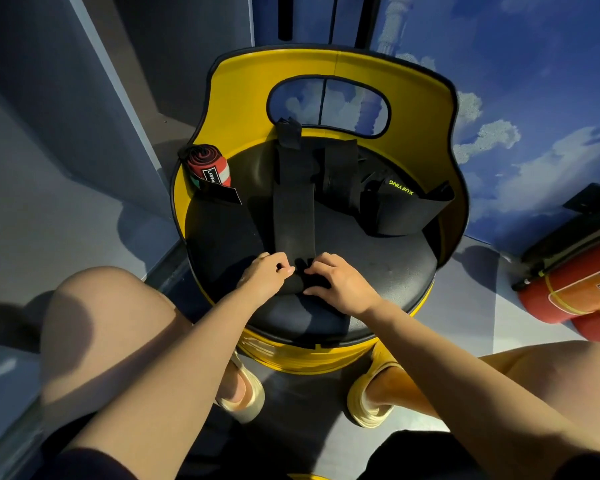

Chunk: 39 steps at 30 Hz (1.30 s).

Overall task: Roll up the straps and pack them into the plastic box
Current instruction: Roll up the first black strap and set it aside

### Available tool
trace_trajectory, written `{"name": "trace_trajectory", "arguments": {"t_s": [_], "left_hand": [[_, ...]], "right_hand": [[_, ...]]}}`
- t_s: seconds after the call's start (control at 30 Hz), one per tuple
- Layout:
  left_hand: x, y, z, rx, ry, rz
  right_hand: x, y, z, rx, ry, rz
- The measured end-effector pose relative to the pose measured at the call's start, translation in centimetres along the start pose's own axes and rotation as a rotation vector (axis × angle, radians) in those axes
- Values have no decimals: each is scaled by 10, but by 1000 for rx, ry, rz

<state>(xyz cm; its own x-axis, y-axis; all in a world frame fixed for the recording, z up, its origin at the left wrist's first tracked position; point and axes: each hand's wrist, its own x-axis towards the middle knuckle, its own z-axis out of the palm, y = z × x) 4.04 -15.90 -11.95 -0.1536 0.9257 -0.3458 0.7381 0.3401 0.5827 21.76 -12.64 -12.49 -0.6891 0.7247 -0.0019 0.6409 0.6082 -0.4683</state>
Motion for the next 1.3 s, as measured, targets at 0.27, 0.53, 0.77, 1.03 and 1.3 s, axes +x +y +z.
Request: {"name": "trace_trajectory", "arguments": {"t_s": [0.27, 0.53, 0.77, 1.03, 1.3], "left_hand": [[-11, -4, -4, 117, 158, 186], [-2, -1, -6, 119, 70, 128], [10, 2, -15, 6, 21, 61], [19, 1, -19, -175, 61, -6], [21, 2, -17, -73, 92, 37]], "right_hand": [[24, 0, -17, 105, -155, 155], [27, -1, -12, 182, -40, 234], [16, 0, -2, 213, 84, 190], [42, 1, -10, 293, 7, 344], [63, 3, -15, 385, -13, 502]]}}
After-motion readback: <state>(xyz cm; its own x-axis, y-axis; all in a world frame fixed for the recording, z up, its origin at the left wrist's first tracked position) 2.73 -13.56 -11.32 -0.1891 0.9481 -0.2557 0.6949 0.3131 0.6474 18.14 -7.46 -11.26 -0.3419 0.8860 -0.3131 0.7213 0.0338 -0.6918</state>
